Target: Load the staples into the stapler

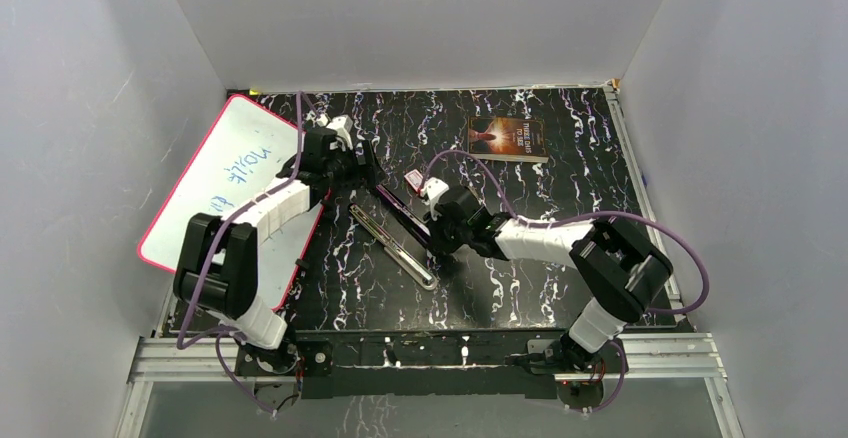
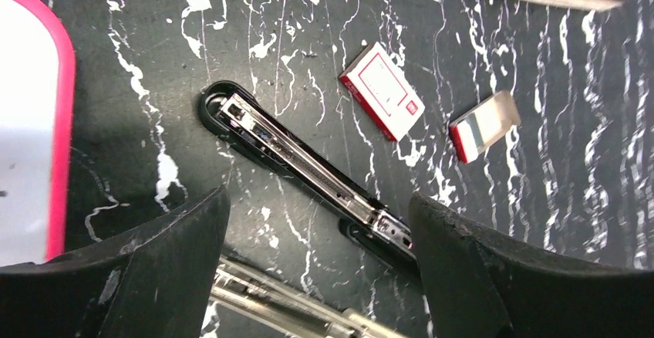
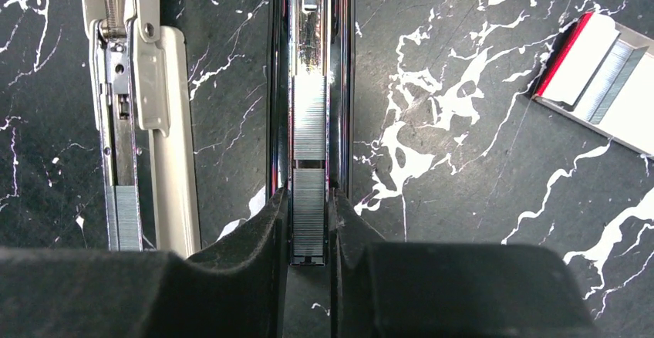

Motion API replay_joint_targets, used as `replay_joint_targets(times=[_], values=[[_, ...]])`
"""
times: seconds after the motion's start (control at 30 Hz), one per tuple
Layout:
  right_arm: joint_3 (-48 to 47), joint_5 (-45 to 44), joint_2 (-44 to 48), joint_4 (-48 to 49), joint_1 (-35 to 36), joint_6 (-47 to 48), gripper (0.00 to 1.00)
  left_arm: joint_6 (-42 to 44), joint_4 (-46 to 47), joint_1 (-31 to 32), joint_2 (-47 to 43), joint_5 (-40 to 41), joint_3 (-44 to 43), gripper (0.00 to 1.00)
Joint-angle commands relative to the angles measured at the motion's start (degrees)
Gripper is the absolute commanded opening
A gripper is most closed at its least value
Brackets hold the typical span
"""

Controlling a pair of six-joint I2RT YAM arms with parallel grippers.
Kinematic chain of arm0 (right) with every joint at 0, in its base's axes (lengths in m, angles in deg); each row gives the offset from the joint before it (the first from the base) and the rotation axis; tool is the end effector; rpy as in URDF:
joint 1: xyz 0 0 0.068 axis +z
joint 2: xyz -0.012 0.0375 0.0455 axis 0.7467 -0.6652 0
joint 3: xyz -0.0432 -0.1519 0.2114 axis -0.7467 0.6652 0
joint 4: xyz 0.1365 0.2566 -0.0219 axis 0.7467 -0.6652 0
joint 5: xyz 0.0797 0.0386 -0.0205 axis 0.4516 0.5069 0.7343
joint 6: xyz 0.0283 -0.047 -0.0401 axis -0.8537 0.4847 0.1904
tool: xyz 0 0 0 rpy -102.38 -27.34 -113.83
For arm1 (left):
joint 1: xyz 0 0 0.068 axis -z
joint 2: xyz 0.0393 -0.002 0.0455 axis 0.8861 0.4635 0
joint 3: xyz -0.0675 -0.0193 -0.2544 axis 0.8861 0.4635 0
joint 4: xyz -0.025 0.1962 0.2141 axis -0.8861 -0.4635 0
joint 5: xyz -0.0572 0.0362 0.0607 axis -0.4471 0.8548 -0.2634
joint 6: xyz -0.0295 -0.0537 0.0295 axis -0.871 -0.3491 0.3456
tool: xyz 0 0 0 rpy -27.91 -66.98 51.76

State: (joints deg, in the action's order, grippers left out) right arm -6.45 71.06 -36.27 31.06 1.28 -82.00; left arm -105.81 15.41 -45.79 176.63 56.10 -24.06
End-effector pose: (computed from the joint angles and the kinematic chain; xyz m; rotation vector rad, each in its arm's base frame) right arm 0.2358 0.2731 0.1234 -0.8501 2.1748 0.4400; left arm 0.3707 -0.1233 0.1965 0.0555 2.1753 -0.6200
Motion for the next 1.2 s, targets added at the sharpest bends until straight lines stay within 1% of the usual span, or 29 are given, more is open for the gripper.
replay_joint_targets(times=[0.0, 0.07, 0.17, 0.23, 0.3, 0.4, 0.53, 0.73, 0.87, 0.97, 1.07, 1.1, 1.17], values=[[1.1, 2.8, 0.2, 5.7, -3.4, -1.9, 0.0, -11.0, 4.7, -0.3, 2.7, -0.4, -2.5, 0.85], [1.2, 5.6, 0.4, 6.8, -5.1, -2.9, 0.0, -13.8, 5.1, -0.3, 4.3, -0.9, -3.0, 0.85], [0.5, 10.3, -0.4, 7.2, -7.4, -4.4, 0.0, -19.2, 4.8, -0.3, 6.0, 0.5, -2.7, 0.87], [0.0, 12.9, -1.0, 7.5, -8.4, -5.6, 0.0, -21.9, 5.9, -0.3, 6.7, 0.3, -2.0, 0.89], [-0.3, 15.0, -1.4, 8.0, -9.1, -6.6, 0.0, -24.7, 7.9, -0.3, 7.5, -0.4, -1.4, 0.92], [-0.5, 16.8, -1.7, 8.4, -9.5, -7.3, 0.0, -28.8, 12.0, -0.2, 9.6, -1.1, -0.9, 0.93], [-0.7, 17.7, -2.0, 8.7, -9.6, -7.6, 0.0, -33.4, 15.8, 0.6, 13.2, -2.0, -0.8, 0.9], [-1.3, 17.8, -2.0, 8.0, -9.7, -7.2, 0.0, -37.3, 16.9, 2.6, 17.3, 0.3, -0.3, 0.85], [-1.2, 17.8, -1.7, 8.1, -9.6, -7.2, 0.0, -39.7, 19.3, 3.5, 19.1, 0.9, 0.2, 0.78], [-1.3, 18.4, -2.1, 8.2, -9.7, -6.9, 0.0, -41.3, 23.8, 4.0, 21.1, -0.6, 1.1, 0.71], [-1.4, 19.0, -2.4, 8.1, -9.6, -6.4, 0.0, -41.3, 29.5, 4.0, 22.3, -2.2, 2.3, 0.58], [-1.4, 19.0, -2.5, 7.9, -9.7, -6.1, 0.0, -40.5, 31.7, 4.0, 22.3, -2.5, 2.8, 0.53], [-1.5, 18.6, -2.6, 7.7, -9.6, -5.6, 0.0, -37.6, 33.8, 4.0, 21.9, -2.9, 3.1, 0.47]])
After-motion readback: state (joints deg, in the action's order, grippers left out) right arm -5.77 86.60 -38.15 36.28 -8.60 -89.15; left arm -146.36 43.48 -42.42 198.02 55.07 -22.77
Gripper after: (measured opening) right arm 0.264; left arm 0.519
